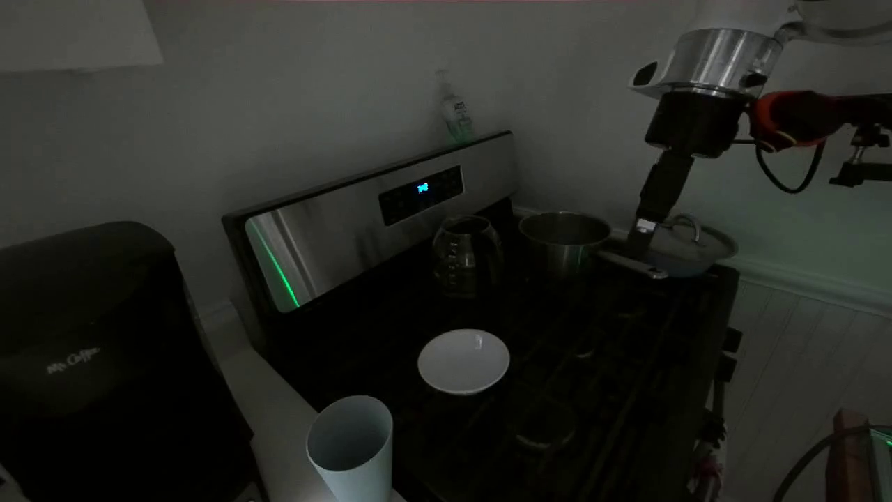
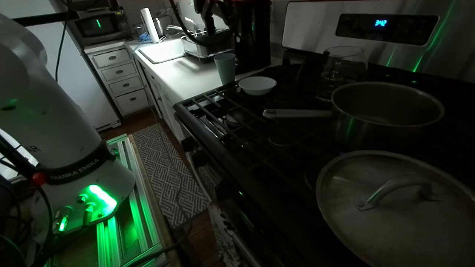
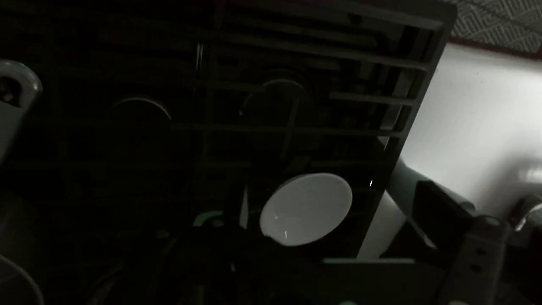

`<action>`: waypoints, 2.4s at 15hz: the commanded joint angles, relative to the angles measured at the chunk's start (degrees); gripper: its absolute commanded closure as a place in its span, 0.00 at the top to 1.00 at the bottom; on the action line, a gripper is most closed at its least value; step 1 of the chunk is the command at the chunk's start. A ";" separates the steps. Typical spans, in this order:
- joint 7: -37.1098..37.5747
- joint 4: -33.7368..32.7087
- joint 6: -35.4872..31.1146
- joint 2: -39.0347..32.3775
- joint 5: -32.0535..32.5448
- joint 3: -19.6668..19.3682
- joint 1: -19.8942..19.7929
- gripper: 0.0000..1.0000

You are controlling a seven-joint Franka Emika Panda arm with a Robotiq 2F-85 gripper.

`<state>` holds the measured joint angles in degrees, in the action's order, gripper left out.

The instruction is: Remove the white plate from the stove and put it on the counter

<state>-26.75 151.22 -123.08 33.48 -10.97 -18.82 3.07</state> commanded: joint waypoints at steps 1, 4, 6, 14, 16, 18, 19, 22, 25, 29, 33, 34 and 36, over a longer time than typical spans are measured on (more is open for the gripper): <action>5.08 -3.34 -5.50 -9.11 -8.89 1.24 1.11 1.00; 7.80 -5.72 -8.26 -15.28 -16.82 2.90 2.76 1.00; 8.82 -8.39 -7.93 -19.74 -21.88 4.35 3.48 1.00; 10.01 -11.74 1.10 -29.14 -31.79 9.03 -1.03 1.00; 9.67 -12.45 4.76 -30.84 -31.36 9.58 -2.20 1.00; 9.54 -13.19 8.23 -32.19 -30.76 10.12 -3.22 1.00; 9.68 -13.70 10.52 -33.01 -30.26 10.31 -3.66 1.00; 8.69 -15.65 16.03 -35.52 -30.01 11.05 -4.58 1.00; 7.43 -19.02 21.01 -38.87 -29.43 12.13 -4.94 1.00; 8.78 -20.71 26.39 -42.85 -28.27 12.80 -5.74 1.00; 9.81 -19.13 27.67 -45.90 -28.95 12.75 -6.86 1.00; 10.49 -18.47 26.86 -46.11 -29.25 12.65 -7.10 1.00; 12.50 -15.61 22.13 -44.45 -31.56 12.08 -7.71 1.00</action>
<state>-17.21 132.93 -97.53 -12.53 -40.47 -6.90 -2.98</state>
